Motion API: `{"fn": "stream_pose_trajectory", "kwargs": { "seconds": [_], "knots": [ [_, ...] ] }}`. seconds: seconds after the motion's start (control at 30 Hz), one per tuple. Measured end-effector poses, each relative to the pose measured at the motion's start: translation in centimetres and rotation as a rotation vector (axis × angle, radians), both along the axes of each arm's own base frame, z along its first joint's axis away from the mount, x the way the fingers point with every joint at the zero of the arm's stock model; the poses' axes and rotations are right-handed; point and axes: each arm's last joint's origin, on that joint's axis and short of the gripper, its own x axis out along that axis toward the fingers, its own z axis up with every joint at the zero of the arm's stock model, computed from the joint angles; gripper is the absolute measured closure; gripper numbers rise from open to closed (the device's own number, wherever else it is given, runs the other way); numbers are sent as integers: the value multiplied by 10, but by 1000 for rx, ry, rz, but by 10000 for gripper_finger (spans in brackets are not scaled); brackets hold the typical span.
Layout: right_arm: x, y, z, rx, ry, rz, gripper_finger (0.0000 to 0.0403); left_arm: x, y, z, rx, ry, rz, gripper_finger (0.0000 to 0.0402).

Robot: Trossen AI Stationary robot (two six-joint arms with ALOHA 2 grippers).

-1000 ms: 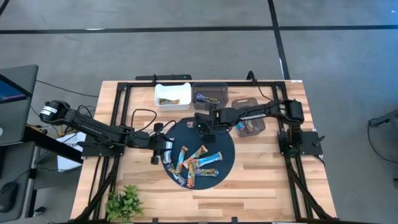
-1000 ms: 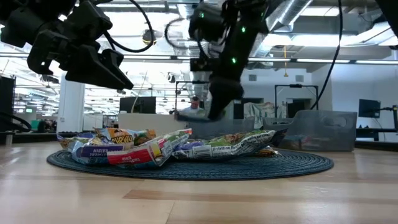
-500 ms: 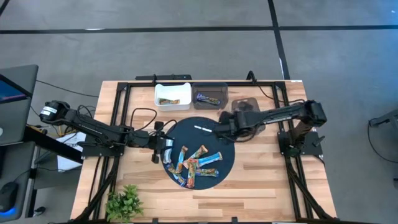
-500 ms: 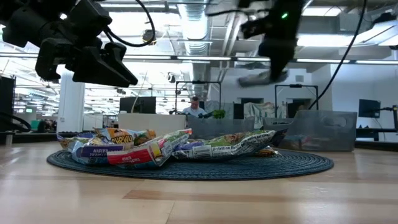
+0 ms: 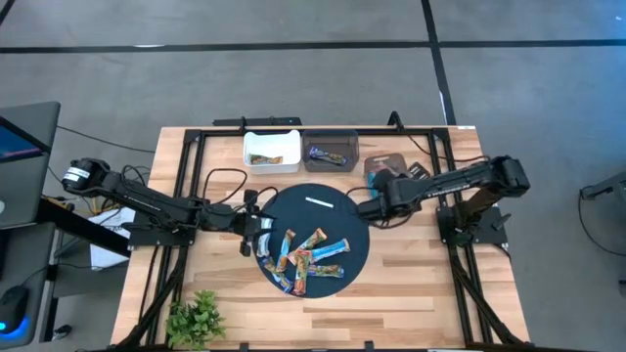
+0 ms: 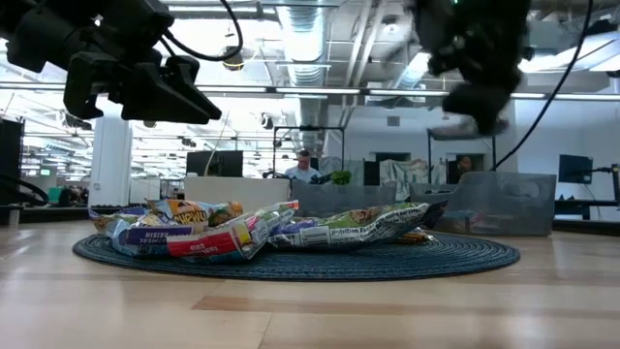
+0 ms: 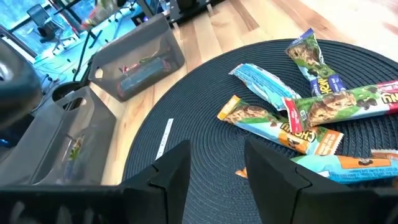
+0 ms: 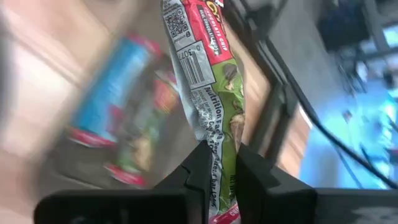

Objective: Pick and place Granola Bars by type
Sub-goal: Put the red granola bar into the bottom black bin

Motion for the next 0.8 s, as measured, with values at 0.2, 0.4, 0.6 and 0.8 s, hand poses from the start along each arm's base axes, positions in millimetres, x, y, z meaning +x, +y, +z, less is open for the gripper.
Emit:
{"fn": "stream_pose_trajectory", "kwargs": {
  "seconds": [0.2,0.4,0.6,0.8],
  "knots": [
    [-16,-17,-26,5,10,-63,357,1,0,2,3,-19,2,255],
    [-13,-22,-36,34,-45,-6,356,1,0,3,8,-33,11,255],
    [-8,-26,-38,62,-81,-1,352,1,0,3,10,-33,16,255],
    [-9,-35,-38,90,-81,-48,320,1,0,3,9,-33,16,255]
  ]
}}
